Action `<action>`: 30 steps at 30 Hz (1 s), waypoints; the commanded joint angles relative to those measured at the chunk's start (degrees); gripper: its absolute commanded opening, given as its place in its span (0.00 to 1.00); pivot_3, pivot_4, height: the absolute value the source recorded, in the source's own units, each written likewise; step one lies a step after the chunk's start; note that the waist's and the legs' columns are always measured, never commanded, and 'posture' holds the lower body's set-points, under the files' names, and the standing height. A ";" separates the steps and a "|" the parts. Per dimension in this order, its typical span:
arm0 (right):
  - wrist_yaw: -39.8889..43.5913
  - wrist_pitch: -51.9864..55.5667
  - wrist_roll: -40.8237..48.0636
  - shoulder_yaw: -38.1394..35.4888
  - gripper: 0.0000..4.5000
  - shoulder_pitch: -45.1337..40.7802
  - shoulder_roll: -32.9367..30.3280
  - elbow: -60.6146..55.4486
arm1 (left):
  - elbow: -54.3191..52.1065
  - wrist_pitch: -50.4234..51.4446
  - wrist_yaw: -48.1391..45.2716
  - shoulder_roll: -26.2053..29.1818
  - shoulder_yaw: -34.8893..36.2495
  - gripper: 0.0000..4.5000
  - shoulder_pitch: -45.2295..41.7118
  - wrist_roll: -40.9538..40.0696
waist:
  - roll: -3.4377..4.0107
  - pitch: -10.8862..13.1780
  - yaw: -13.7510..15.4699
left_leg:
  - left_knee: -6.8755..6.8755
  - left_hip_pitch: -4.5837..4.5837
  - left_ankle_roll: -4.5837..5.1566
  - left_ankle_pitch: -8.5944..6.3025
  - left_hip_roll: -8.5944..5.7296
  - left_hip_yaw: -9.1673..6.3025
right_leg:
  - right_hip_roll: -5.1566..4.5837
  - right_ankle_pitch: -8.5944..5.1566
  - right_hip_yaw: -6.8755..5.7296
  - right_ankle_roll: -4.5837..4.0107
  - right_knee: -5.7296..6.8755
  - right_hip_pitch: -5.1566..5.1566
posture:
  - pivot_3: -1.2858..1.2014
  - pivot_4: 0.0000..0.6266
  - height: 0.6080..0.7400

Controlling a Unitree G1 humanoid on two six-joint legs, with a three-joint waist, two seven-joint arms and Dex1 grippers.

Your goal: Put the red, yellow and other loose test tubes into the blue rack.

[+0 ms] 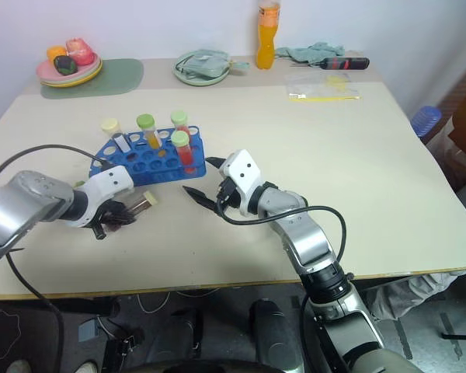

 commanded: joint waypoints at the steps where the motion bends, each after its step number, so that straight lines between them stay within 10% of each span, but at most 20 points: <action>1: -0.65 -0.75 -0.05 -0.07 0.93 0.43 0.57 -2.64 | 2.70 -3.82 -3.03 0.65 -0.31 0.70 -1.51 4.33 | 0.00 0.00 -0.01 | 0.00 0.00 0.00 0.00 0.00 0.01 | 0.00 0.00 0.00 0.00 0.00 0.00 | 0.52 0.24 1.00; 4: -0.95 -0.38 -0.03 0.02 0.93 0.81 0.52 -3.48 | 4.16 -7.10 -7.75 2.12 4.08 0.98 -1.12 2.90 | 0.00 0.00 0.02 | 0.02 -0.02 0.00 0.00 0.00 0.01 | -0.01 0.00 0.00 0.00 -0.01 0.00 | 0.52 0.24 1.00; 16: 0.86 -0.89 0.54 0.00 0.93 -0.03 -0.11 -2.45 | 30.91 -28.03 -20.74 11.06 17.68 0.98 -2.29 7.42 | 0.00 0.01 0.06 | 0.02 -0.03 0.01 0.00 0.01 0.03 | -0.01 -0.01 -0.01 -0.01 0.02 -0.05 | 0.52 0.24 1.00; 30: 1.46 -1.35 -0.02 0.23 0.93 -0.54 0.79 -1.41 | 72.17 -53.52 -26.67 -4.00 3.13 0.98 -23.35 32.19 | -0.12 -0.06 -0.04 | 0.07 -0.11 0.01 0.00 0.00 0.01 | -0.02 0.00 -0.06 0.01 0.01 -0.06 | 0.52 0.24 1.00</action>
